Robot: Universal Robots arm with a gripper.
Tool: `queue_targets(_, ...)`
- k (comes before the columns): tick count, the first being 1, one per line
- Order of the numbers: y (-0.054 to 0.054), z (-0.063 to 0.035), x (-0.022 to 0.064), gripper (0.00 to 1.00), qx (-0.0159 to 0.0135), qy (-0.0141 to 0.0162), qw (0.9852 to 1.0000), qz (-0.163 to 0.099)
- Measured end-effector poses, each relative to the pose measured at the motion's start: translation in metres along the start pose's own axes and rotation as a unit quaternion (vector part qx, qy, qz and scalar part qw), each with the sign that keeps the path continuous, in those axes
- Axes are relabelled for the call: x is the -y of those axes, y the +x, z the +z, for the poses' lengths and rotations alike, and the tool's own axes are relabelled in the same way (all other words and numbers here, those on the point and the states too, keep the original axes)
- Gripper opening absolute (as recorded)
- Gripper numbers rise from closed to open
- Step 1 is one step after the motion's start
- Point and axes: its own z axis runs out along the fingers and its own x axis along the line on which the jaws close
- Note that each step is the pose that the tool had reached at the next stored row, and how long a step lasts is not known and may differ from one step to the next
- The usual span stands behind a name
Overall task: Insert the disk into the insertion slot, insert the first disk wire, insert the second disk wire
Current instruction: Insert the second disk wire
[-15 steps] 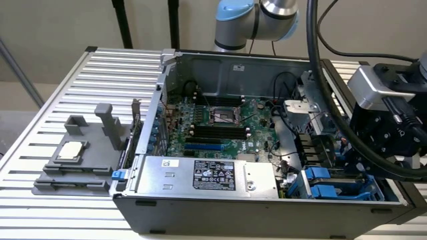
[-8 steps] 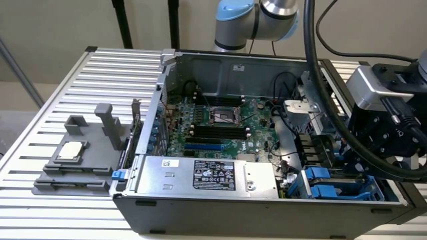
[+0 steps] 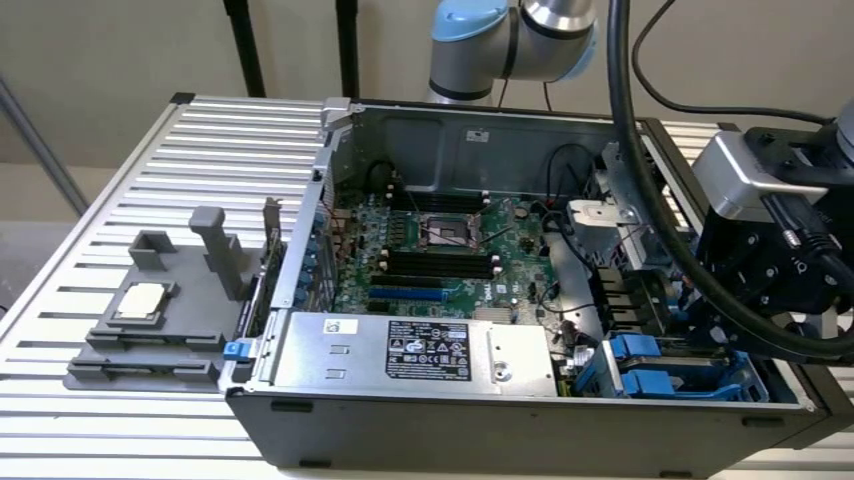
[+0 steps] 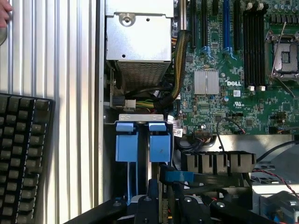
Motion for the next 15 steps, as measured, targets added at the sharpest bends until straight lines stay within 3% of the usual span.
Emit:
queue_targets(7,0.000,-0.0013,0.0000,0.25,-0.0004,-0.0004,1.0000,0.000)
queue_targets(13,-0.002,-0.0270,-0.0007,0.25,-0.0004,-0.0032,1.0000,0.000)
queue_targets(15,-0.002,-0.0285,-0.0008,0.25,-0.0004,-0.0034,1.0000,0.000)
